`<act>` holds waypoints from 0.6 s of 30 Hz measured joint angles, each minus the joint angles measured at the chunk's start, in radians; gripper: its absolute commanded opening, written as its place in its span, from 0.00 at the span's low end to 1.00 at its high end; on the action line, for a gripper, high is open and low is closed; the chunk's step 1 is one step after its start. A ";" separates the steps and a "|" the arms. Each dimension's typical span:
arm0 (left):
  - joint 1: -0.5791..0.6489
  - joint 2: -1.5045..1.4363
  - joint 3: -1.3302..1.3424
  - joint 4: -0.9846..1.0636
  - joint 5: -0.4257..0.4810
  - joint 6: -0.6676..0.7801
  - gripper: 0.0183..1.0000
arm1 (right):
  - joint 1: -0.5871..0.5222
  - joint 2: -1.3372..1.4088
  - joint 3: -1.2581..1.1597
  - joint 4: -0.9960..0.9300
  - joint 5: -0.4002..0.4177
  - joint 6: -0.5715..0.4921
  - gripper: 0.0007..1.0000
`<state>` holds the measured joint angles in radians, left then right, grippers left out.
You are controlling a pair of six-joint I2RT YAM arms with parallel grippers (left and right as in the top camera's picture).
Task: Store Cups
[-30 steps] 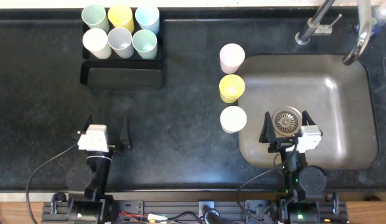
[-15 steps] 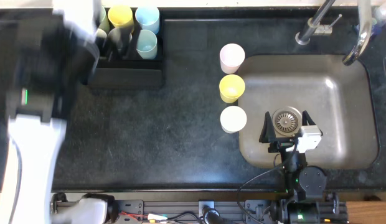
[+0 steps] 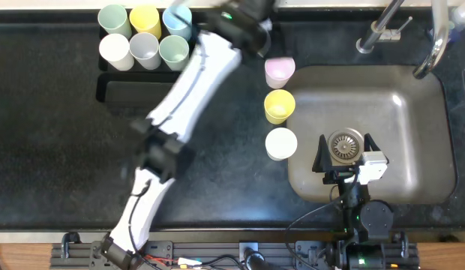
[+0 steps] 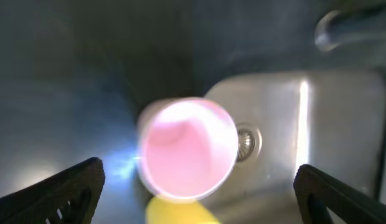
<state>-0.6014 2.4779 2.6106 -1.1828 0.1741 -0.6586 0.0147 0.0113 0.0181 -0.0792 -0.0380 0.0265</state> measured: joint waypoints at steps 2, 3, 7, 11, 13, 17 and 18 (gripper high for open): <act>-0.021 0.036 0.003 -0.007 -0.002 -0.046 1.00 | 0.000 0.000 0.000 0.000 0.000 0.000 1.00; -0.026 0.045 0.003 -0.018 -0.003 -0.072 1.00 | 0.000 0.000 0.000 0.000 0.000 0.000 1.00; -0.020 0.045 0.041 -0.094 -0.023 -0.124 1.00 | 0.000 0.000 0.000 0.000 0.000 0.000 1.00; -0.018 0.045 0.048 -0.165 -0.054 -0.155 1.00 | 0.000 0.000 0.000 0.000 0.000 0.000 1.00; -0.016 0.045 0.048 -0.172 -0.060 -0.160 1.00 | 0.000 0.000 0.000 0.000 0.000 0.000 1.00; -0.013 0.045 0.048 -0.172 -0.067 -0.171 1.00 | 0.000 0.000 0.000 0.000 0.000 0.000 1.00; -0.012 0.045 0.048 -0.172 -0.068 -0.174 1.00 | 0.000 0.000 0.000 0.000 0.000 0.000 1.00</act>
<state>-0.6132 2.5233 2.6587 -1.3552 0.1066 -0.8326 0.0147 0.0113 0.0181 -0.0788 -0.0380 0.0261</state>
